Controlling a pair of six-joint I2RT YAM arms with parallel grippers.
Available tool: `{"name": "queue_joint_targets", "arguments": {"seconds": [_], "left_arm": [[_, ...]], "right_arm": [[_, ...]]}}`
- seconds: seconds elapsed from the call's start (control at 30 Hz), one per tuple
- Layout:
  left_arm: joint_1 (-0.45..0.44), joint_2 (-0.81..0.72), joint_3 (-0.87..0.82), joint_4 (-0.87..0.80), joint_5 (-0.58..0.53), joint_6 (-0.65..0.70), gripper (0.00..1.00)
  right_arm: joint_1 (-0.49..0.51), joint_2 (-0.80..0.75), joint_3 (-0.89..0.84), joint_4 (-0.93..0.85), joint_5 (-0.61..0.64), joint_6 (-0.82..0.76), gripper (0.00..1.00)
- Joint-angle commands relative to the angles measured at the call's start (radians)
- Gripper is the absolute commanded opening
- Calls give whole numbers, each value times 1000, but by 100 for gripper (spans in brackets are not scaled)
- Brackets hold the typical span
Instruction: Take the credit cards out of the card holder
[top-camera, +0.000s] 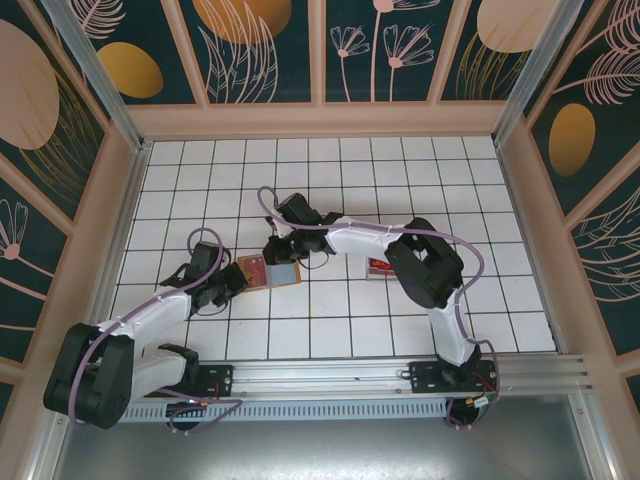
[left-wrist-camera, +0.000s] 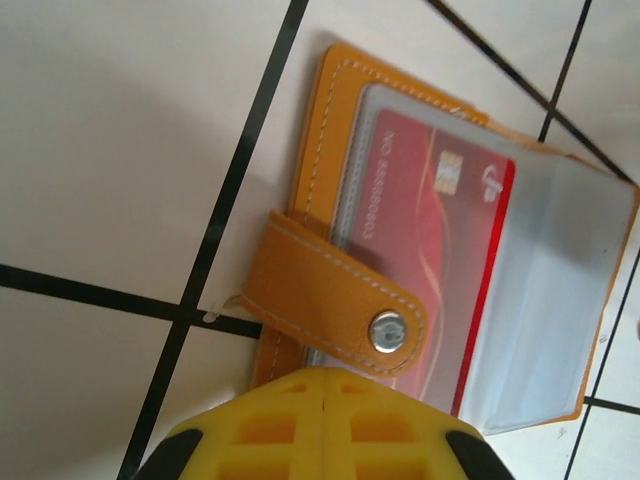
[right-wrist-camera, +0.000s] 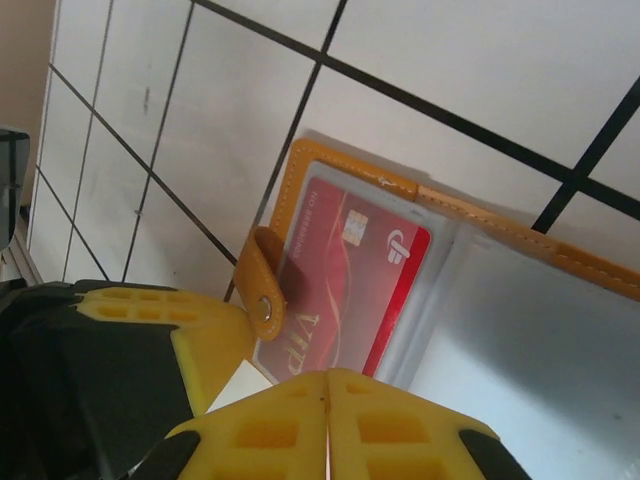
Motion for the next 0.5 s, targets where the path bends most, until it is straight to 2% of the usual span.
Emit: {"name": "queue_joint_targets", "arguments": {"seconds": [0.0,0.47], "left_arm": [[6,22,-14,45,35,-12,6],[6,22,-33,55,38,-15,5]], "right_arm": [[2,36,51,-35,-58,-6,9],[-4,100,74,-96,-71,10,13]]}}
